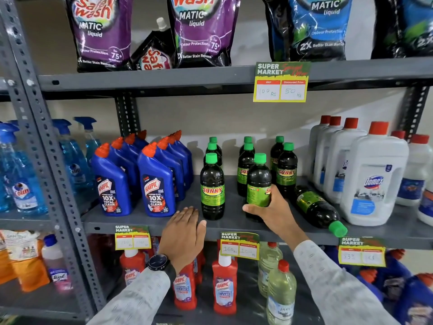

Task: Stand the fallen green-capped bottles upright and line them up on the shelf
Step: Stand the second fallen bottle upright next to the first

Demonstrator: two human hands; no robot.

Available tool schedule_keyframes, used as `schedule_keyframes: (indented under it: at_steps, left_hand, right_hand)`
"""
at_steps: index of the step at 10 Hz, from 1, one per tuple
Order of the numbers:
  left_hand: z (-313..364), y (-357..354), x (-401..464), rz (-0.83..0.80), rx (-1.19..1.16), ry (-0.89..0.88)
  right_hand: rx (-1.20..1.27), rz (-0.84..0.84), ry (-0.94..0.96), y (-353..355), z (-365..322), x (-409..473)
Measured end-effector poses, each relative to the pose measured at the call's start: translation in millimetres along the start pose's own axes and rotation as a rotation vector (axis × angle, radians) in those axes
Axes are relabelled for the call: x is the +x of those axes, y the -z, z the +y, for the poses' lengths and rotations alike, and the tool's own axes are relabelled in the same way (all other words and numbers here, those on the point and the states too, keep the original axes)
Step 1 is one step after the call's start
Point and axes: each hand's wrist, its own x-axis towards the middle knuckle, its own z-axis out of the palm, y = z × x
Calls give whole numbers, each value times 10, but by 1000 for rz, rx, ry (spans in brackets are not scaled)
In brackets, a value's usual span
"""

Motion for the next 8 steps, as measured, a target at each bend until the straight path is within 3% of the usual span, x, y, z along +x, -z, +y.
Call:
schedule_keyframes:
  at_steps: [2,8]
  left_hand:
    - [-3,-11,14,-10,-6,10]
    - [-7,-20,13,-35,1,24]
  right_hand:
    - [81,-103,-30,75,127,61]
    - [41,-97,0,30,66,20]
